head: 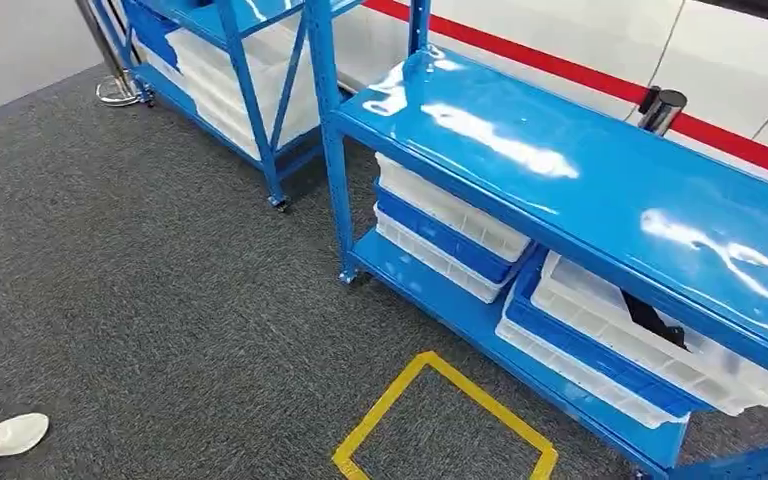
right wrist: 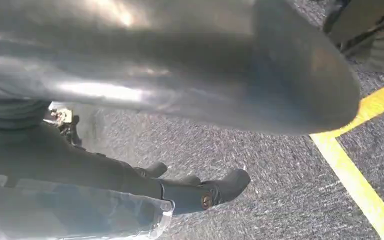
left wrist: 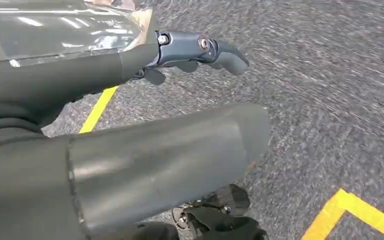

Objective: Take the parts from the cabinet and place them on the table.

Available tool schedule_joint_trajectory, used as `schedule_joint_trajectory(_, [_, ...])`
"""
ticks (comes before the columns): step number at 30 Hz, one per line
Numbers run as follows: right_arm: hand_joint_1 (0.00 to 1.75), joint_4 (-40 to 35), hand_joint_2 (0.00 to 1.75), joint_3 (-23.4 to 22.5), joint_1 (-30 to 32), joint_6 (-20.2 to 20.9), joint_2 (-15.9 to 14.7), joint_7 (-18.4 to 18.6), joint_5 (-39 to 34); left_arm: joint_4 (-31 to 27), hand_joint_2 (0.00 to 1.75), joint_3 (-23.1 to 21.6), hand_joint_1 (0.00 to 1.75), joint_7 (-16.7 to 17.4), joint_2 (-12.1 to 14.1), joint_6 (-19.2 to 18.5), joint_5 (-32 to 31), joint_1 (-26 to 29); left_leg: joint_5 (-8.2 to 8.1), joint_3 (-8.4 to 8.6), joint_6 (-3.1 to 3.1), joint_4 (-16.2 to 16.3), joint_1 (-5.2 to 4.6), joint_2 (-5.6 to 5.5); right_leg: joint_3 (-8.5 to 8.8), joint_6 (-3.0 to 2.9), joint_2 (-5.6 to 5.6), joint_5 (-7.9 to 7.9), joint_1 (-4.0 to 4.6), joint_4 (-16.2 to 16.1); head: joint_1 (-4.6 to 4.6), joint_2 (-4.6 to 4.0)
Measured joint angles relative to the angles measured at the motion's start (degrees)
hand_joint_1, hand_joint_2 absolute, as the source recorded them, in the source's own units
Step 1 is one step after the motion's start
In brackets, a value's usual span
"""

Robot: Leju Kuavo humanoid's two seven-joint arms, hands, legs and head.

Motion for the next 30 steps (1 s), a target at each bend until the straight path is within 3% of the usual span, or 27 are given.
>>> schedule_joint_trajectory(1, [0.0, 0.0, 0.0, 0.0, -0.03, 0.0, -0.04, 0.0, 0.07, 0.0, 0.0, 0.02, 0.0, 0.0, 0.04, 0.0, 0.0, -0.04, -0.13, 0.32, -0.3, 0.03, -0.05, 0.4, -0.17, -1.02, 1.08, 0.12, -0.06, 0.17, -0.27, 0.0])
schedule_joint_trajectory(3, [0.0, 0.0, 0.0, -0.02, 0.13, 0.0, -0.04, 0.0, 0.07, 0.0, 0.0, 0.02, 0.0, 0.0, -0.02, 0.02, 0.04, -0.27, -0.26, 0.84, -0.7, -0.16, 0.18, 1.46, -0.73, -1.68, 2.1, -0.04, 0.29, 0.23, -0.35, 0.0])
schedule_joint_trajectory(4, [0.0, 0.0, 0.0, -0.04, 0.1, 0.0, -0.06, 0.0, 0.07, -0.02, 0.0, 0.02, 0.0, -0.07, -0.06, 0.02, 0.11, -0.36, -0.62, 0.91, -1.21, -0.09, 0.45, 1.68, 0.13, -2.3, 2.81, 0.14, -0.17, 0.05, -0.26, 0.0])
schedule_joint_trajectory(5, [0.0, 0.0, 0.0, -0.07, 0.16, 0.0, -0.02, 0.0, 0.04, -0.02, 0.0, 0.02, 0.0, -0.11, -0.04, 0.02, 0.11, -0.44, -1.74, 0.73, -1.77, 1.05, 0.77, -0.82, 0.08, -2.57, 3.37, 0.26, -0.5, -0.09, -0.42, 0.0])
schedule_joint_trajectory(6, [0.0, 0.0, 0.0, -0.11, 0.11, 0.0, -0.09, 0.0, 0.07, -0.02, 0.0, 0.02, 0.0, -0.17, -0.04, 0.04, 0.11, -0.42, -4.12, -0.66, -1.76, 4.34, 0.79, -3.37, 0.03, -3.18, 3.82, 0.46, -0.47, -0.07, -0.68, 0.0])
schedule_joint_trajectory(7, [0.0, 0.0, 0.0, -0.15, -0.04, 0.0, -0.11, 0.0, 0.07, 0.0, 0.0, 0.02, 0.0, -0.17, -0.04, 0.04, 0.11, -0.32, -6.63, -2.82, -1.74, 9.03, 0.8, -4.66, -0.06, -3.55, 4.43, 0.58, -0.38, -0.05, -0.59, 0.0])
schedule_joint_trajectory(9, [0.0, 0.0, 0.0, -0.22, -0.02, 0.0, -0.07, 0.0, 0.07, 0.02, 0.0, 0.0, 0.0, -0.15, -0.07, 0.02, 0.09, 0.05, -9.54, -7.08, -1.73, 17.34, 0.8, -5.38, -0.13, -3.56, 6.03, 0.57, -0.07, -0.01, -0.64, 0.0])
schedule_joint_trajectory(10, [0.0, 0.0, 0.0, -0.24, 0.01, 0.0, -0.07, 0.0, 0.07, 0.02, 0.0, 0.0, 0.0, -0.15, -0.07, 0.02, 0.09, 0.14, -9.01, -7.95, -1.57, 18.41, 0.8, -5.41, -0.05, -3.56, 6.87, 0.57, 0.03, -0.01, -0.64, 0.0])
schedule_joint_trajectory(11, [0.0, 0.0, 0.0, -0.26, 0.11, 0.0, -0.09, 0.0, 0.04, 0.02, 0.0, 0.02, 0.0, -0.15, -0.07, 0.02, 0.09, 0.15, -7.07, -7.56, -1.38, 16.69, 0.81, -5.46, 0.07, -3.55, 7.68, 0.56, 0.04, 0.01, -0.64, 0.0])
schedule_joint_trajectory(13, [0.0, 0.0, 0.0, -0.28, 0.13, 0.0, -0.07, 0.0, 0.07, 0.02, 0.0, 0.02, 0.0, -0.15, -0.04, 0.04, 0.11, 0.13, -1.57, -4.02, -0.84, 8.14, 0.81, -6.29, 0.34, -3.52, 9.28, 0.57, 0.04, 0.01, -0.64, 0.0])
schedule_joint_trajectory(14, [0.0, 0.0, 0.0, -0.28, 0.08, 0.0, -0.04, 0.0, 0.07, 0.02, 0.0, 0.02, 0.0, -0.17, -0.02, 0.04, 0.11, 0.13, 0.64, -1.99, -0.51, 3.54, 0.84, -8.15, 0.39, -3.5, 9.98, 0.58, 0.02, 0.0, -0.64, 0.0])
schedule_joint_trajectory(15, [0.0, 0.0, 0.0, -0.28, -0.04, 0.0, 0.04, 0.0, 0.07, 0.02, 0.0, 0.02, 0.0, -0.15, 0.15, 0.02, 0.11, 0.13, 0.41, -1.06, -0.27, 1.06, 0.9, -10.69, 0.09, -3.31, 10.61, 0.54, 0.54, 0.27, -0.61, 0.0])
schedule_joint_trajectory(17, [0.0, 0.0, 0.0, -0.31, -0.03, 0.0, 0.02, 0.0, 0.07, 0.02, 0.0, 0.0, 0.0, -0.15, 0.18, 0.0, 0.09, 0.09, 0.5, -1.24, -0.28, 1.04, 0.43, -9.22, -0.54, -2.57, 11.57, 0.84, 0.24, 0.11, -0.61, 0.0])
schedule_joint_trajectory(18, [0.0, 0.0, 0.0, -0.31, 0.16, 0.0, 0.02, 0.0, 0.07, 0.02, 0.0, 0.0, 0.0, -0.13, 0.18, 0.0, 0.09, 0.05, 0.58, -1.18, 0.01, 1.02, 0.08, -8.7, -0.84, -2.16, 12.13, 1.05, 0.01, -0.19, -0.66, 0.0])
schedule_joint_trajectory(19, [0.0, 0.0, 0.0, -0.33, 0.33, 0.0, -0.02, 0.0, 0.11, 0.02, 0.0, 0.02, 0.0, -0.11, 0.09, 0.0, 0.09, 0.02, 1.01, -0.91, 0.54, 0.21, 0.28, -7.99, -1.29, -1.57, 12.73, 1.15, 0.38, -0.41, -0.66, 0.0])
schedule_joint_trajectory(20, [0.0, 0.0, 0.0, -0.39, 0.3, 0.0, -0.16, 0.0, 0.15, 0.0, 0.0, 0.02, 0.0, -0.11, -0.02, 0.02, 0.09, -0.08, 1.67, -0.69, 0.96, -0.6, 0.61, -7.09, -1.19, -1.61, 11.0, 0.74, 0.34, 0.67, -0.54, 0.0])
schedule_joint_trajectory(21, [0.0, 0.0, 0.0, -0.39, 0.24, 0.0, -0.04, 0.0, 0.17, 0.0, 0.0, 0.02, 0.0, -0.11, -0.07, 0.02, 0.0, -0.05, 1.79, -0.63, 1.38, -0.99, 0.53, -6.57, -2.54, -1.94, 8.14, -0.9, 0.65, 3.04, -0.33, 0.0])
schedule_joint_trajectory(22, [0.0, 0.0, 0.0, -0.41, 0.15, 0.0, 0.0, 0.02, 0.2, 0.0, 0.0, 0.02, 0.0, -0.09, -0.11, 0.02, -0.02, -0.02, 1.84, -0.67, 1.5, -0.99, 0.49, -5.62, -4.75, -2.29, 6.63, -3.17, 0.5, 7.16, 0.02, 0.0])
schedule_joint_trajectory(24, [0.0, 0.0, 0.0, -0.48, 0.01, 0.0, -0.04, 0.04, 0.24, 0.0, 0.0, 0.02, 0.0, 0.02, -0.11, 0.02, -0.11, 0.09, 1.81, -0.83, 1.54, -0.96, 0.39, -3.87, -8.72, -2.3, 5.82, -6.53, 0.48, 15.37, 0.02, 0.0])
schedule_joint_trajectory(25, [0.0, 0.0, 0.0, -0.52, 0.06, 0.0, -0.04, 0.09, 0.24, 0.02, 0.0, 0.02, 0.0, 0.13, -0.11, 0.02, -0.11, 0.09, 1.78, -0.9, 1.5, -0.94, 0.39, -3.02, -9.69, -1.78, 5.62, -6.97, 0.35, 17.68, 0.02, 0.0])
schedule_joint_trajectory(26, [0.0, 0.0, 0.0, -0.59, 0.23, 0.0, -0.07, 0.22, 0.26, 0.02, 0.0, 0.02, 0.0, 0.18, -0.11, 0.0, -0.11, 0.07, 1.75, -0.89, 1.44, -0.94, 0.43, -2.28, -8.95, -1.19, 5.39, -6.29, 0.15, 16.52, 0.04, 0.0])
schedule_joint_trajectory(27, [0.0, 0.0, 0.0, -0.74, 0.34, 0.0, -0.11, 0.24, 0.31, 0.0, 0.0, 0.02, 0.0, 0.2, -0.15, 0.0, -0.11, 0.05, 1.68, -0.84, 1.3, -0.9, 0.51, -1.62, -6.86, -0.43, 5.04, -4.86, -0.11, 13.07, 0.04, 0.0])
schedule_joint_trajectory(28, [0.0, 0.0, 0.0, -0.87, 0.34, 0.0, -0.18, 0.26, 0.39, 0.02, 0.0, 0.02, 0.0, 0.2, -0.24, 0.0, -0.11, 0.05, 1.55, -0.69, 1.08, -0.87, 0.6, -0.89, -3.29, 0.39, 4.11, -2.7, -0.33, 6.72, 0.04, 0.0])
schedule_joint_trajectory(29, [0.0, 0.0, 0.0, -0.9, 0.26, 0.0, -0.22, 0.26, 0.44, 0.0, 0.0, 0.02, 0.0, 0.2, -0.26, 0.0, -0.11, 0.05, 1.38, -0.48, 0.76, -0.73, 0.58, -0.34, -0.21, 0.83, 1.72, -1.27, -0.65, 1.39, 0.06, 0.0])
schedule_joint_trajectory(30, [0.0, 0.0, 0.0, -0.9, 0.06, 0.0, -0.13, 0.26, 0.5, -0.02, 0.0, 0.02, 0.0, 0.2, -0.15, 0.0, -0.09, 0.07, 1.01, -0.46, 0.27, -0.52, 0.01, 0.2, 0.84, 0.37, -1.0, -0.64, -0.44, -0.78, 0.17, 0.0])
